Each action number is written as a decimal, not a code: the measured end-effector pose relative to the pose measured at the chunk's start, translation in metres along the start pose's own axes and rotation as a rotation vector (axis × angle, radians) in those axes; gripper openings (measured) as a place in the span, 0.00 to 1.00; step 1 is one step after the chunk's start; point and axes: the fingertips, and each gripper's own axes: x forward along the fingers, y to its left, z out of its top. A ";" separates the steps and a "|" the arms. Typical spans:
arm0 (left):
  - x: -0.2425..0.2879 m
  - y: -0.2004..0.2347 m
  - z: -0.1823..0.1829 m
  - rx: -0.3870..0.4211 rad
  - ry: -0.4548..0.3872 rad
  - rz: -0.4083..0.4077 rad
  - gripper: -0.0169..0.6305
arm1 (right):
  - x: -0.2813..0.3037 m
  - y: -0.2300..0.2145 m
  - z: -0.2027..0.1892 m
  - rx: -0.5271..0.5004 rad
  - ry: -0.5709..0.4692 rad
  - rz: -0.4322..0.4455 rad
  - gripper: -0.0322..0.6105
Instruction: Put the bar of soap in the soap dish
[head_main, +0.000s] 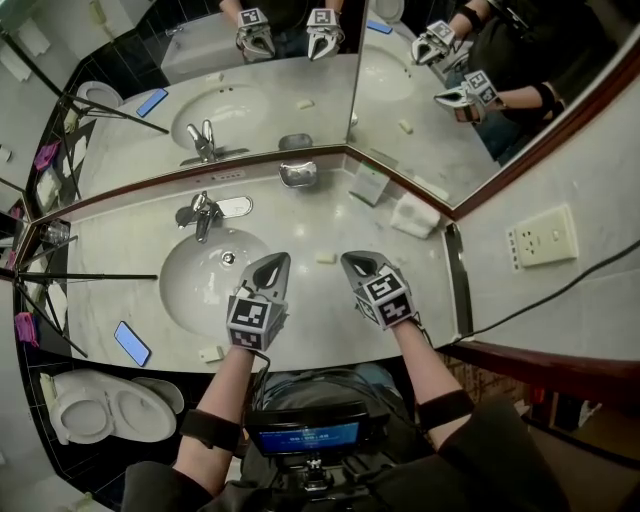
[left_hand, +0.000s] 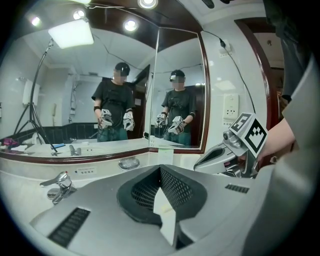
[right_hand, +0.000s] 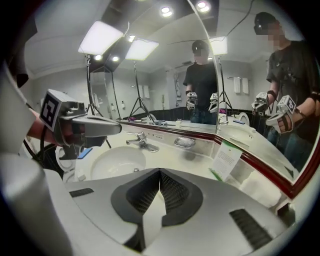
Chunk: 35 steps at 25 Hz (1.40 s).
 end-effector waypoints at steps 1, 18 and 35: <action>0.001 0.000 -0.002 -0.004 0.003 0.000 0.03 | 0.003 0.001 -0.001 -0.040 0.025 -0.001 0.08; 0.019 0.005 -0.040 -0.060 0.017 0.034 0.03 | 0.102 0.013 -0.086 -0.714 0.497 0.227 0.46; 0.014 0.009 -0.060 -0.112 0.011 0.057 0.03 | 0.147 0.003 -0.135 -0.709 0.703 0.310 0.34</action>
